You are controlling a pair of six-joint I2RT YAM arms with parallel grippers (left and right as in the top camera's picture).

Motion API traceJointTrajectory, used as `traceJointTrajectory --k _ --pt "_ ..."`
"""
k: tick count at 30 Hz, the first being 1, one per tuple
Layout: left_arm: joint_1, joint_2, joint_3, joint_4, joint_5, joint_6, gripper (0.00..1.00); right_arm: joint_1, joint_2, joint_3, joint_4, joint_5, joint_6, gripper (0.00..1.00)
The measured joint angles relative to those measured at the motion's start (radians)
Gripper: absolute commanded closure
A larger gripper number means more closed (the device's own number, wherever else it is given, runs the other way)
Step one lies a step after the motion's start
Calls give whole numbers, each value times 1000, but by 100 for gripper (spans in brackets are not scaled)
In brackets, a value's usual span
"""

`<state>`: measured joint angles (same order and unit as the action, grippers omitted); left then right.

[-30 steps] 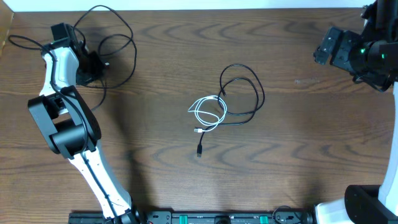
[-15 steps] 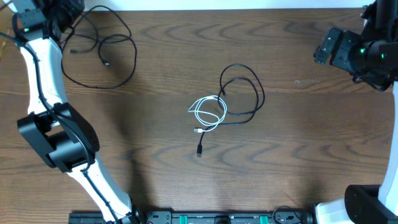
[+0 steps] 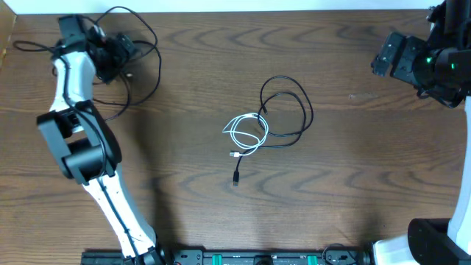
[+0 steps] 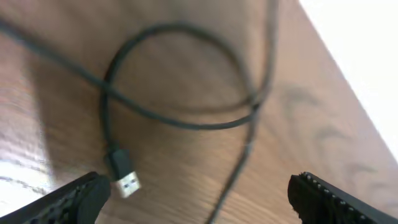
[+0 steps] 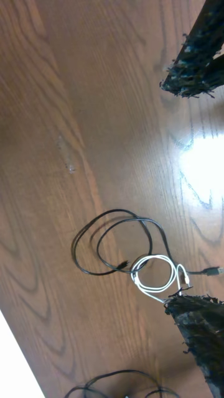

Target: Untangle cables

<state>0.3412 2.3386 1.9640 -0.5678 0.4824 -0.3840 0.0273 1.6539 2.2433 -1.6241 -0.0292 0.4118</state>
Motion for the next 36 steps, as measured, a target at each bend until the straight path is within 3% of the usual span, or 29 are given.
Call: traceJointTrajectory --k 11,20,24,26,29,32,36 --pt "20 -230 17 -26 80 18 4 0 0 0 0 0 0 1" --pt "14 -249 20 -290 -196 53 4 0 0 0 0 0 0 1" --pt "14 -189 -6 -351 -239 68 17 0 0 0 0 0 0 1" --pt "12 -168 -15 -375 -251 75 18 0 0 0 0 0 0 1" --pt "11 -167 -23 -394 -219 95 20 0 0 0 0 0 0 1" --pt "11 -176 -23 -417 -144 115 28 0 0 0 0 0 0 1" --pt "6 -194 -23 -496 -63 127 28 0 0 0 0 0 0 1"
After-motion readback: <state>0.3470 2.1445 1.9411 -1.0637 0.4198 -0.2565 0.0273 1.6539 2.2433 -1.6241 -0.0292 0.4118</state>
